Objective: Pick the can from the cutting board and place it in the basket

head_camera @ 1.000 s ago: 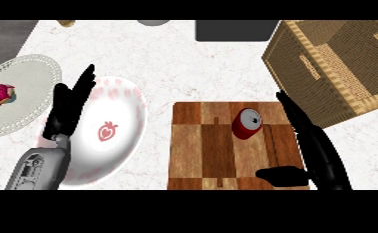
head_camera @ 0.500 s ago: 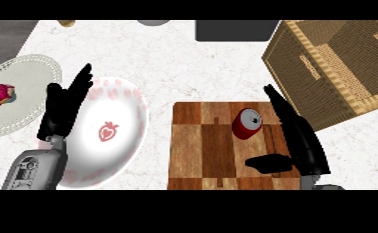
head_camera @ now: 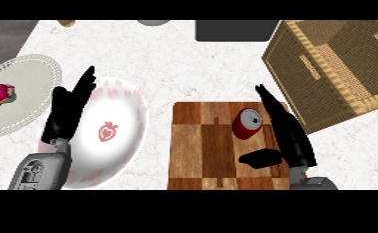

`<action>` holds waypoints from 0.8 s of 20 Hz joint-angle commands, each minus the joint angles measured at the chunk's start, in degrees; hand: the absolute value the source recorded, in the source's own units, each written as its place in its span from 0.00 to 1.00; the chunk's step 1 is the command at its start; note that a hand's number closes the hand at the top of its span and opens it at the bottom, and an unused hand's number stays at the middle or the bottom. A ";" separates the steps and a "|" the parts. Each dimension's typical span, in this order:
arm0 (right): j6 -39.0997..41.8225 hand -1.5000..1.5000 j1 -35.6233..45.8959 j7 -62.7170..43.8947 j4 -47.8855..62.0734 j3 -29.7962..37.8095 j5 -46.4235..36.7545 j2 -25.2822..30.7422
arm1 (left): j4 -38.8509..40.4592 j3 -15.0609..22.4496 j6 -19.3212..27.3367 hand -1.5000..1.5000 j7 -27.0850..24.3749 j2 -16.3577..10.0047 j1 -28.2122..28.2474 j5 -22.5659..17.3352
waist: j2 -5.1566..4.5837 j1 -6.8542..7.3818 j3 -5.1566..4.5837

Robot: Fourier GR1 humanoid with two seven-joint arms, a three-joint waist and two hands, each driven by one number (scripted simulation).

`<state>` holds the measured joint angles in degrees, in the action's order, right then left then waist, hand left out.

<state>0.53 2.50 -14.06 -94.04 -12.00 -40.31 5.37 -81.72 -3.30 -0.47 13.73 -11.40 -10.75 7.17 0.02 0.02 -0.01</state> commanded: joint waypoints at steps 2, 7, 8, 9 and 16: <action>-3.26 0.00 -0.03 0.42 4.07 -2.73 -3.18 -4.02 | -1.85 0.41 -0.30 0.50 2.67 1.02 -1.00 0.69 | -0.02 0.00 0.01; -0.45 0.00 2.91 2.06 5.01 1.98 -0.34 -1.99 | 5.86 -1.45 -1.35 0.50 -6.20 1.10 0.38 0.76 | -0.05 -0.08 0.00; -2.06 0.00 2.20 3.81 7.29 1.47 -1.69 -2.29 | 3.76 -2.41 -1.85 0.50 0.33 0.09 -4.60 0.08 | -0.03 -0.10 0.01; -2.78 0.00 5.89 1.72 9.74 1.46 -2.48 -4.53 | 0.52 -1.32 -1.43 0.50 -0.54 0.89 -0.75 0.86 | -0.02 0.05 0.01; -4.38 1.00 4.57 4.50 8.81 -0.51 -8.47 -1.14 | 1.67 -2.60 -2.38 0.50 -2.65 -0.17 0.85 0.71 | 0.00 0.01 0.00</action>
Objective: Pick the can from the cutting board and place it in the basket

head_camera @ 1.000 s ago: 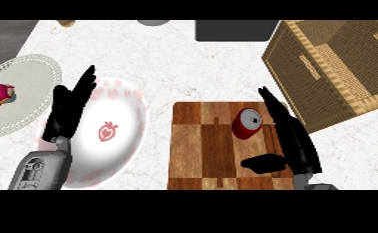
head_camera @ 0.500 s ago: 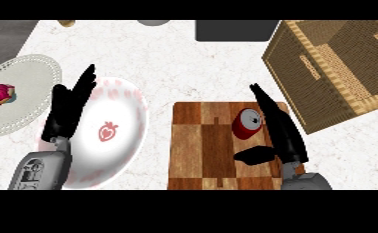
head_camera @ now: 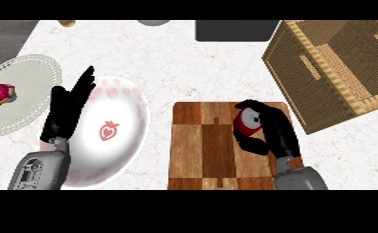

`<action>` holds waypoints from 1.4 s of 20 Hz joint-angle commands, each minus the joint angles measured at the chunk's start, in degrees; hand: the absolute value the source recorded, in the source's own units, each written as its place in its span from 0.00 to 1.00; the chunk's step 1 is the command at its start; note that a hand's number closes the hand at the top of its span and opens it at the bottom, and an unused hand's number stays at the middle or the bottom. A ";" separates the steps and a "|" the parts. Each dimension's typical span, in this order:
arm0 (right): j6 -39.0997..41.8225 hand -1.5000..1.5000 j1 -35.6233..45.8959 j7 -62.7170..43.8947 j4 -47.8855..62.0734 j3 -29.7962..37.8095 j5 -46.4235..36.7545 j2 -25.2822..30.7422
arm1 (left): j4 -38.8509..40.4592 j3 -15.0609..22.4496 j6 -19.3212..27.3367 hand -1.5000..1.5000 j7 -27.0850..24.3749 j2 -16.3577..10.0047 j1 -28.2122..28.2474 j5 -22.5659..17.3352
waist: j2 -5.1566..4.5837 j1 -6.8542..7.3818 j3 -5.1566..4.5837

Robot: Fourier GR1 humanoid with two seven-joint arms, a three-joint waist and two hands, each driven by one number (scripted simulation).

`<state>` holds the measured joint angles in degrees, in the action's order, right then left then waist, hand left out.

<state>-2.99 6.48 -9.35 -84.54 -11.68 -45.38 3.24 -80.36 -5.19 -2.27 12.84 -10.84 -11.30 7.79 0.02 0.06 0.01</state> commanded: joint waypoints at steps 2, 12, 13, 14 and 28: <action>-2.26 1.00 -1.13 1.64 -0.26 -2.28 -4.87 0.73 | -0.10 -2.52 -1.75 0.50 0.36 -2.38 -0.25 -1.11 | 0.00 -0.07 -0.01; 11.06 1.00 10.59 -8.30 12.90 -13.94 -23.06 3.17 | -1.32 0.59 -0.51 0.50 1.13 0.37 -1.61 0.60 | -0.37 2.34 -0.20; 13.31 1.00 14.46 -9.69 13.96 -13.49 -23.47 2.48 | 0.03 1.37 -1.20 0.50 -1.10 0.86 -0.28 0.73 | -0.43 2.04 -0.19; 12.34 1.00 15.12 -10.12 16.34 -14.54 -24.93 0.94 | 0.46 0.48 0.27 0.50 -0.64 0.73 -1.73 1.24 | -0.41 1.52 -0.10; 12.00 1.00 18.14 -15.76 -8.57 -8.84 -1.61 -3.21 | 1.21 -1.15 0.30 0.50 -1.55 -0.18 -0.39 1.05 | 0.25 -0.30 0.01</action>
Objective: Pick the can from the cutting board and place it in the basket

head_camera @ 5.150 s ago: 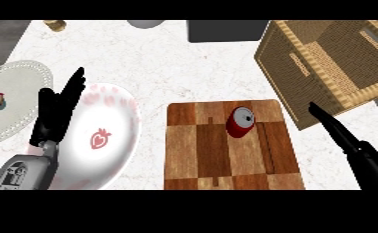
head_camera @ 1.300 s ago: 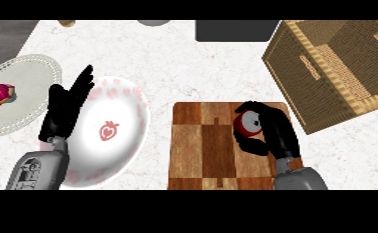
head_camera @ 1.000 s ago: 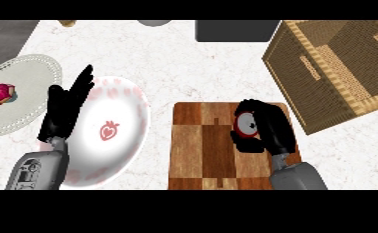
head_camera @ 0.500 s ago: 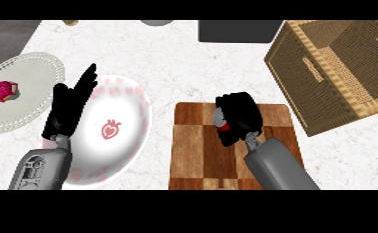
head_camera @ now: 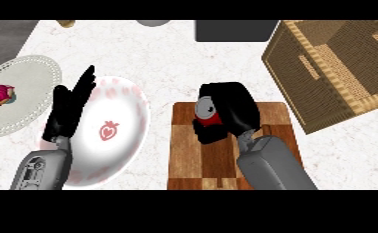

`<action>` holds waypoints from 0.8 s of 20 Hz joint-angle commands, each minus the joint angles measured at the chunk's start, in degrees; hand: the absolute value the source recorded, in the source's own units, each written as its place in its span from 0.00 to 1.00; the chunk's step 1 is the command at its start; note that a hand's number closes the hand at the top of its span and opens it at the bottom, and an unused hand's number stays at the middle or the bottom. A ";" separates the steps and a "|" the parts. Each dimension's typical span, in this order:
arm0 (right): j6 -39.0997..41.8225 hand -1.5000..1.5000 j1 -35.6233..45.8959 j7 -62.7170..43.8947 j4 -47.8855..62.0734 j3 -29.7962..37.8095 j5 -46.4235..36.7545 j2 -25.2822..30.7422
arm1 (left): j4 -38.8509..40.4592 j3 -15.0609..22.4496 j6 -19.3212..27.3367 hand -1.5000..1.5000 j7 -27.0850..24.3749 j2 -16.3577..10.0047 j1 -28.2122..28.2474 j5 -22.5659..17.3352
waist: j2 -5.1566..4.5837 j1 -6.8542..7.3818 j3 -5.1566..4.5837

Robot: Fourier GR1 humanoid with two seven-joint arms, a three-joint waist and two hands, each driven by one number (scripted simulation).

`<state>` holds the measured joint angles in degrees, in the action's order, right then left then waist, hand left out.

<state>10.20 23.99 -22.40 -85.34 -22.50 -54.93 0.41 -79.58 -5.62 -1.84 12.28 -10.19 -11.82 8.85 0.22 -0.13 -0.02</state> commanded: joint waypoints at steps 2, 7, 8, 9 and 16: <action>-2.45 1.00 2.12 -5.98 -13.05 4.10 12.70 -0.40 | 0.60 -1.15 -0.57 0.50 -1.04 -1.14 0.05 -0.53 | 0.15 -0.21 0.04; 2.55 1.00 9.43 -20.65 -26.32 5.71 14.93 -0.41 | 2.05 -1.06 -0.31 0.50 -0.65 -0.37 -1.51 -0.61 | 0.05 -0.34 -0.02; 1.37 1.00 12.15 -23.64 -26.23 5.08 14.02 -0.41 | -0.35 -1.45 -1.93 0.50 1.27 -1.90 -0.90 -1.42 | 0.07 0.17 -0.01; 5.91 1.00 15.82 -21.76 -24.88 13.23 15.21 0.03 | -0.64 -1.17 -1.39 0.50 2.77 -1.22 -1.83 -1.37 | -0.02 0.03 0.00; 13.78 1.00 28.84 -35.28 -28.18 23.15 22.31 2.09 | -1.65 -0.06 -1.19 0.50 1.61 -0.21 0.93 -0.56 | -0.01 0.19 0.01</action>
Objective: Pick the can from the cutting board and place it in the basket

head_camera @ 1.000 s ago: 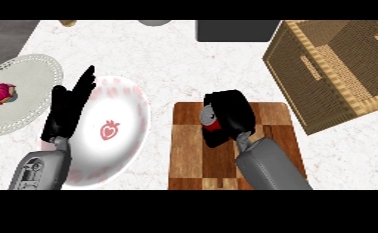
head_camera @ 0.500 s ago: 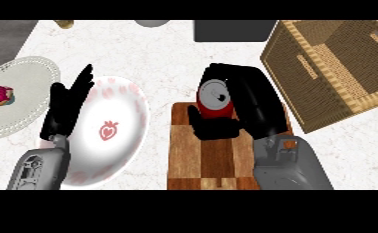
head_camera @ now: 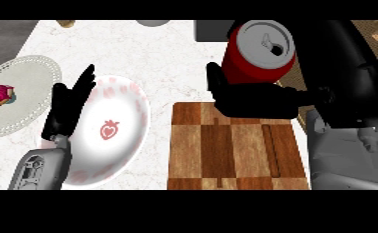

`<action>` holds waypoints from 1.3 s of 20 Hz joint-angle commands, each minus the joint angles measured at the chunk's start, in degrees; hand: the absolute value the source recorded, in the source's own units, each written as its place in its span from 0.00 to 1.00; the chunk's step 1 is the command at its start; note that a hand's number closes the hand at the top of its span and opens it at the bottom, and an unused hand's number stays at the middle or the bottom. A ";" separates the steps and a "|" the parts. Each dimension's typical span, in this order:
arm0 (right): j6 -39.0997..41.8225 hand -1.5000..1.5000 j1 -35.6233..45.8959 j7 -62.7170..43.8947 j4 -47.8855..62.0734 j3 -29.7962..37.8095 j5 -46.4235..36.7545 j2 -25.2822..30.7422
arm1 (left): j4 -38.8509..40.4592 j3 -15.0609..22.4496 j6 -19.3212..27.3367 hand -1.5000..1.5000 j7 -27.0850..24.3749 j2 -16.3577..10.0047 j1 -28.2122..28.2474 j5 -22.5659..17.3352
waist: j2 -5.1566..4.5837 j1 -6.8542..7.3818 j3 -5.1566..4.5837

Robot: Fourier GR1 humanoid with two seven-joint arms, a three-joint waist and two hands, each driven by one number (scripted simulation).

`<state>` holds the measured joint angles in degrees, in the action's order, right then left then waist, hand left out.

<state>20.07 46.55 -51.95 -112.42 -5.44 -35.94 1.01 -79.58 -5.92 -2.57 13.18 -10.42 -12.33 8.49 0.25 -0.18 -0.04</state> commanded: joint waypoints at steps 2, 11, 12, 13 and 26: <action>3.86 1.00 10.95 -4.45 3.92 9.08 3.43 4.34 | -3.61 0.45 -0.92 0.50 0.99 -0.21 2.55 -0.32 | -0.07 0.51 0.02; 12.37 1.00 14.05 1.44 16.69 8.96 -3.69 21.96 | -1.10 0.67 -0.65 0.50 0.38 0.63 1.42 -0.16 | -0.14 0.42 -0.01; 12.39 1.00 12.60 2.31 17.38 7.05 -5.56 22.60 | -1.85 0.35 -0.14 0.50 0.67 0.31 0.88 0.08 | -0.19 0.49 -0.01; 11.35 1.00 14.27 4.97 22.52 7.76 -6.54 24.26 | -0.85 -0.41 -1.06 0.50 1.60 -0.64 -1.71 -0.67 | -0.53 0.82 -0.02; 4.46 1.00 6.53 30.28 40.74 15.15 -7.58 37.55 | 1.07 0.64 0.99 0.50 -1.72 1.63 0.39 1.11 | -0.41 0.46 0.04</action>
<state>27.21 56.08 -29.13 -75.35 7.64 -43.68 35.74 -79.62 -5.67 -2.68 12.99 -9.91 -12.73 8.87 -0.19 0.43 0.00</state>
